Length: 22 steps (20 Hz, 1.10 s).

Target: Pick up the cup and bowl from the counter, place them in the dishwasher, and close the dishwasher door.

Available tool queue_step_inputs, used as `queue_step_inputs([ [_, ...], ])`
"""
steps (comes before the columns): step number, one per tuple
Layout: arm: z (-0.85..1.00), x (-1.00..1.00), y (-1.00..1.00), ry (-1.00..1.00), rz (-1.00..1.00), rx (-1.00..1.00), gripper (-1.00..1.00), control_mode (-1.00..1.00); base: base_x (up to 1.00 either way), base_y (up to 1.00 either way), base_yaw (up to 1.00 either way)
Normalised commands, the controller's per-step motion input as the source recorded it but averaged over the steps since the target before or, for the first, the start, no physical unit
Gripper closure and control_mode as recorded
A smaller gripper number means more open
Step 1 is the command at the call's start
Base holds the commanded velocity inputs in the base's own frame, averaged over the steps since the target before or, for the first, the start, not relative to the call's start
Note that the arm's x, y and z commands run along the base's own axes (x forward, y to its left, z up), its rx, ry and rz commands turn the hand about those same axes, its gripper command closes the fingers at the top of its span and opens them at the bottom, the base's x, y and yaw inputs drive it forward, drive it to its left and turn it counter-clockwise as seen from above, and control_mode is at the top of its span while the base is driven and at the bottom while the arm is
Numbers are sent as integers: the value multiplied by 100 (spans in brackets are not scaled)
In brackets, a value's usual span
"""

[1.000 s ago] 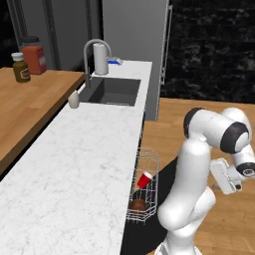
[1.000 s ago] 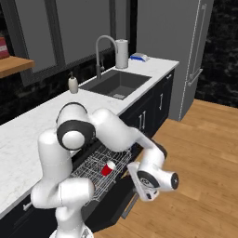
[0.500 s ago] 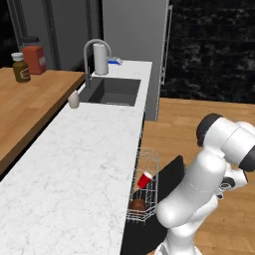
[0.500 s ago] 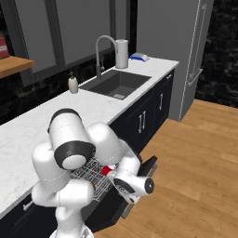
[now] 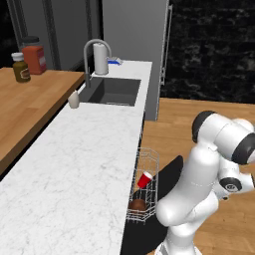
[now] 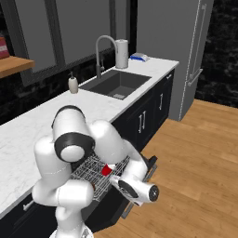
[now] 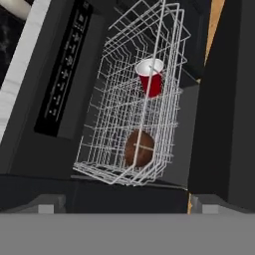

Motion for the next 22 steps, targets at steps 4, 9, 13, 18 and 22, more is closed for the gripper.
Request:
queue_step_inputs([
  [4,4,-7,-100,-6,4,18,-100,-100,0,0,0],
  [9,0,0,-100,0,2,26,-100,-100,0,0,0],
  [13,-8,0,-100,0,1,29,-100,-100,0,0,0],
  [18,-26,-3,-100,0,0,30,-100,-100,0,0,0],
  [22,-64,-9,-69,-3,4,26,-100,-100,0,0,0],
])
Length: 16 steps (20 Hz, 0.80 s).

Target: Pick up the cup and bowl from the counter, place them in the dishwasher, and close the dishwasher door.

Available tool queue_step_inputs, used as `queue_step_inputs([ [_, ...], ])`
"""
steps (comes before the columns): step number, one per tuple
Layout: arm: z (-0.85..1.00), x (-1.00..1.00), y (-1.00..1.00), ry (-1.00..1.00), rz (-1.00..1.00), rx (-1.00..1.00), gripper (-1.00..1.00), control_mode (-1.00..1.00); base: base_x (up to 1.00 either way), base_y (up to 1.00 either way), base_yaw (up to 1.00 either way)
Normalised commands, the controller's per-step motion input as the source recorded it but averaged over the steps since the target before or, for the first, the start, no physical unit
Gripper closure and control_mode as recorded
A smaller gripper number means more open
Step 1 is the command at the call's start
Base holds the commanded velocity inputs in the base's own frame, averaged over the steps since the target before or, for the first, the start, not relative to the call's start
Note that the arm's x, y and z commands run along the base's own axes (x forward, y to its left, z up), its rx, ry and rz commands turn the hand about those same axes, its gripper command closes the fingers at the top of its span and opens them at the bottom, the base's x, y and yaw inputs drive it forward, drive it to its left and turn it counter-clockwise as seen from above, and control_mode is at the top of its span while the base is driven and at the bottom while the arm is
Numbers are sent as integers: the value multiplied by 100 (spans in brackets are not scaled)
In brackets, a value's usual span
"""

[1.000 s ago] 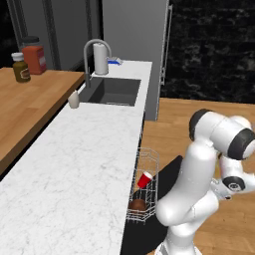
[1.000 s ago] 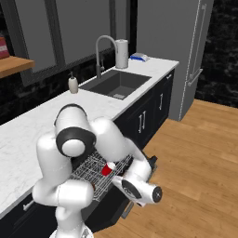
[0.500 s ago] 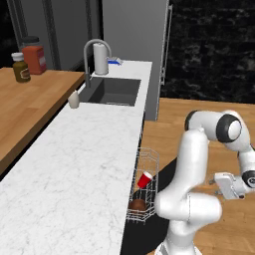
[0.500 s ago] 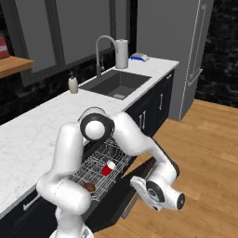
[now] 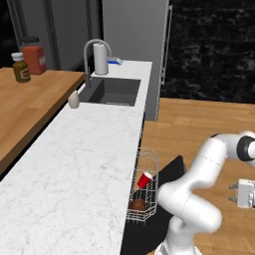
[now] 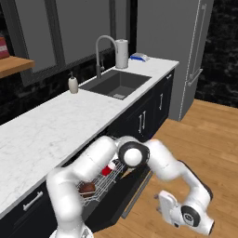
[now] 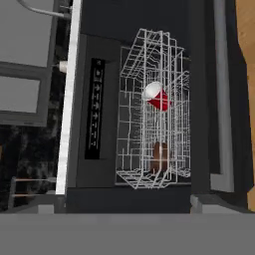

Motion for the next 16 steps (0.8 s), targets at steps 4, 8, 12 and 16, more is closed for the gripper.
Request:
queue_step_inputs([
  [4,-89,-3,-6,-11,7,14,-100,-100,0,0,0],
  [8,-87,5,0,-11,8,6,-100,-100,0,0,0],
  [12,-54,25,0,-13,5,3,-100,-100,0,0,0],
  [16,-53,28,14,-7,5,1,-100,-100,0,0,0],
])
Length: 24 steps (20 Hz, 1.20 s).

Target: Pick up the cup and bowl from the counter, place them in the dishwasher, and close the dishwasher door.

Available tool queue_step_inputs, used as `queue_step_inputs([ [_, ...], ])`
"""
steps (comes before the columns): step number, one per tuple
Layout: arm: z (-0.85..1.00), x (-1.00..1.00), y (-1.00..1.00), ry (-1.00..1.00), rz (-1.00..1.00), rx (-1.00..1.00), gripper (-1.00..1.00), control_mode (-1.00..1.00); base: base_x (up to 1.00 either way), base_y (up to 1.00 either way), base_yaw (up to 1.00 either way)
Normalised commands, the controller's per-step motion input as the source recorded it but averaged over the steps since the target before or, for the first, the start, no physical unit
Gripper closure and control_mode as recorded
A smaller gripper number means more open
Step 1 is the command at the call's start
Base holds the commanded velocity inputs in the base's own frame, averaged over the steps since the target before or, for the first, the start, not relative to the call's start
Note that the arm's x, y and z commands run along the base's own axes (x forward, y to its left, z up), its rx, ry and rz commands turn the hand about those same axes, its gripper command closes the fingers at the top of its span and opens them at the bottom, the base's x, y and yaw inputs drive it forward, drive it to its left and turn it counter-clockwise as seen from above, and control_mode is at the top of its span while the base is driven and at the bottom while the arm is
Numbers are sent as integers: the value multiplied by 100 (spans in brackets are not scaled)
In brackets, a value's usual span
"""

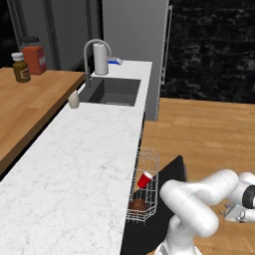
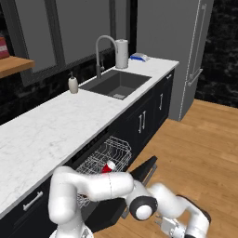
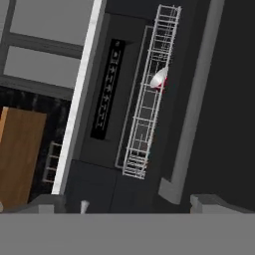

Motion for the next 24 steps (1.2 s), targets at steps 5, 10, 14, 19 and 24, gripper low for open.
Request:
queue_step_inputs([
  [5,-54,49,32,-1,7,4,-100,-100,0,0,0],
  [10,-55,59,33,0,6,3,-100,-100,0,0,0],
  [14,-57,58,11,0,5,2,-100,-100,0,0,0],
  [19,-53,43,9,0,5,6,-100,-100,0,0,0],
  [24,-31,33,6,0,4,11,-100,-100,0,0,0],
])
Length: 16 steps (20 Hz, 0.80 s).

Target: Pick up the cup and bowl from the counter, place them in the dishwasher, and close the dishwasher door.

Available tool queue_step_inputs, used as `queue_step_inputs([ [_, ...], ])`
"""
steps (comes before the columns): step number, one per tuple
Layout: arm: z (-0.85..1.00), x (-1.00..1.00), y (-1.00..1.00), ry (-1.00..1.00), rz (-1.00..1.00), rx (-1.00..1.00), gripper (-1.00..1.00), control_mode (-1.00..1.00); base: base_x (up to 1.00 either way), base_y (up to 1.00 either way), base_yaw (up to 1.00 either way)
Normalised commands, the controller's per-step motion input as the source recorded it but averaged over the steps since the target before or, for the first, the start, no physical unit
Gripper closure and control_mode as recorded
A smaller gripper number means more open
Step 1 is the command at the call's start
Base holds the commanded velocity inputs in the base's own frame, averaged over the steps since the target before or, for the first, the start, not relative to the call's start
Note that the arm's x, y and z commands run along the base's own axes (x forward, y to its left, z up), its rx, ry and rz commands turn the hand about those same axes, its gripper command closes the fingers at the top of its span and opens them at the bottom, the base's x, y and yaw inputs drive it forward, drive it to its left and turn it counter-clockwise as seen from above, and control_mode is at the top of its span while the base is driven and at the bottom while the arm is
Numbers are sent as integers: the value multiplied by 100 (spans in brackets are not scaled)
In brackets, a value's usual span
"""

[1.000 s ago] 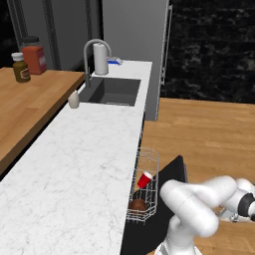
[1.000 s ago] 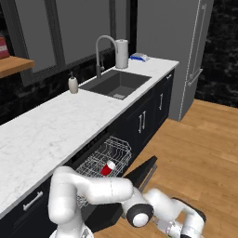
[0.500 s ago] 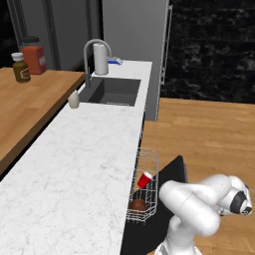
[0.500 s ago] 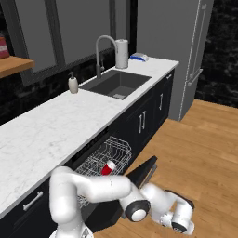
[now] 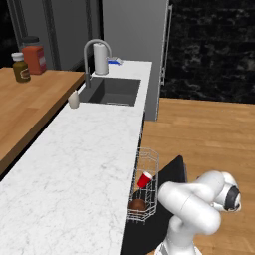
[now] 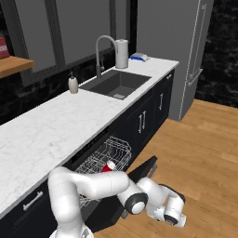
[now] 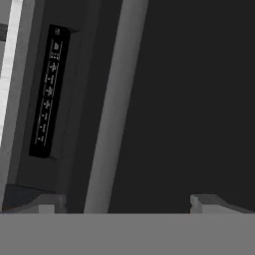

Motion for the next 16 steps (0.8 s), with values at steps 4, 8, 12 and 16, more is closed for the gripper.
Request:
queue_step_inputs([
  [4,-15,27,22,0,4,17,-100,-100,0,0,0],
  [8,-6,21,26,0,5,23,-100,-100,0,0,0],
  [12,0,18,23,0,6,25,-100,-100,0,0,0],
  [16,0,26,33,0,6,24,-100,-100,0,0,0],
])
